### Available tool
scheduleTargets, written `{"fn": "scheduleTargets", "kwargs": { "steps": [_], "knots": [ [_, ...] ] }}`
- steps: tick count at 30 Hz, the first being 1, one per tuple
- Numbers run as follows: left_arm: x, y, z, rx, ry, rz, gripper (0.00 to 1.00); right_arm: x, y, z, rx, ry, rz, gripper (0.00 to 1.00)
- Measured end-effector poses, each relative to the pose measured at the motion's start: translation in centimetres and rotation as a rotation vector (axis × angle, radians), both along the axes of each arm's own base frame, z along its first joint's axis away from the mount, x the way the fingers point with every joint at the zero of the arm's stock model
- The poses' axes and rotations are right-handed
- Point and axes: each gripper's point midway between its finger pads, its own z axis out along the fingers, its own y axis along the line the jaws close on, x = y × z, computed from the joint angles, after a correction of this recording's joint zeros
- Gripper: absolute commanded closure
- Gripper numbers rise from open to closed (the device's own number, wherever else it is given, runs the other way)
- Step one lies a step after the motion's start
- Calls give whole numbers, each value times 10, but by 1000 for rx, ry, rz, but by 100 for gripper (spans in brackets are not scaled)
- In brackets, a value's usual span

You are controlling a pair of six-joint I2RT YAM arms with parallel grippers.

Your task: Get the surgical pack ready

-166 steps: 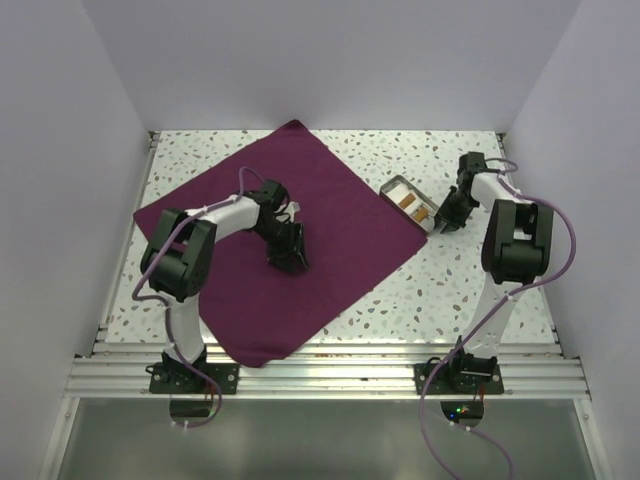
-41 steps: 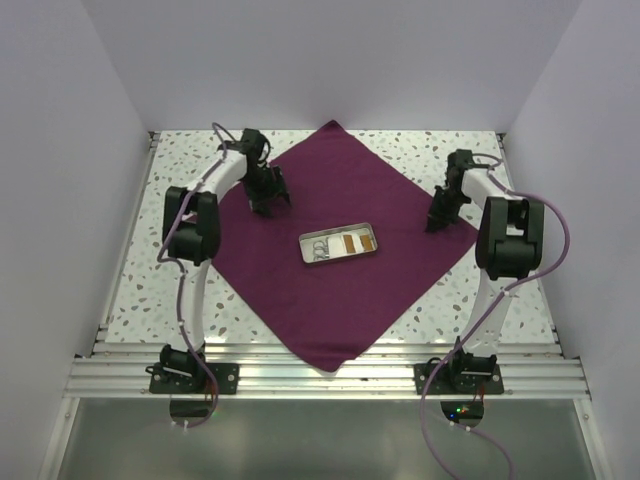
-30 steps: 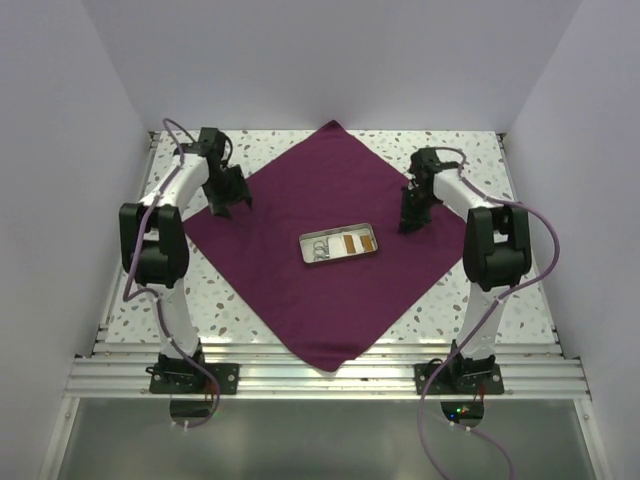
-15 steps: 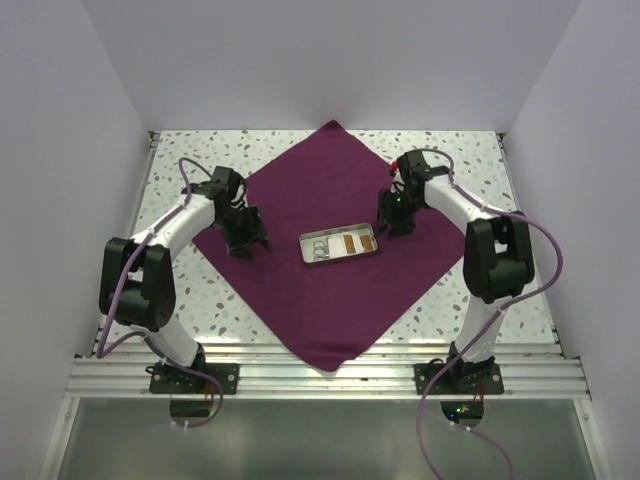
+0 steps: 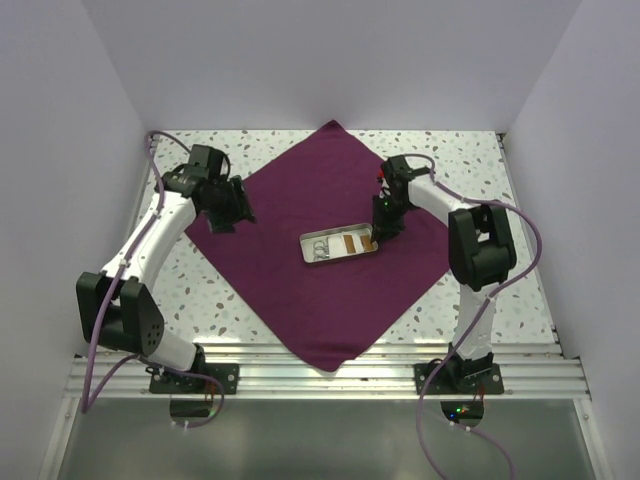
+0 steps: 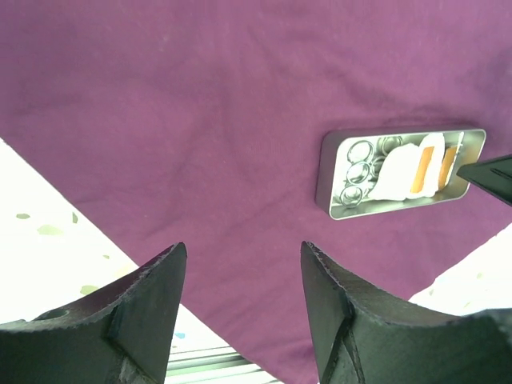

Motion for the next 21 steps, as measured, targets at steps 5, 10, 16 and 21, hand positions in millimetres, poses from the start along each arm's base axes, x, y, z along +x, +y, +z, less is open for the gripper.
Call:
{"fn": "scheduleTargets", "kwargs": {
  "steps": [5,10,16,21],
  "knots": [
    [0,7,4,16,-6,11,36,1,3,4,4,6,-34,89],
    [1,12,4,20,-5,12,36,-1,11,3,5,29,-58,97],
    [2,15,4,10,-5,19,36,1,25,3,-7,30,-77,99],
    [2,17,4,10,-7,8,35,8,36,4,-24,16,-65,99]
  ]
}}
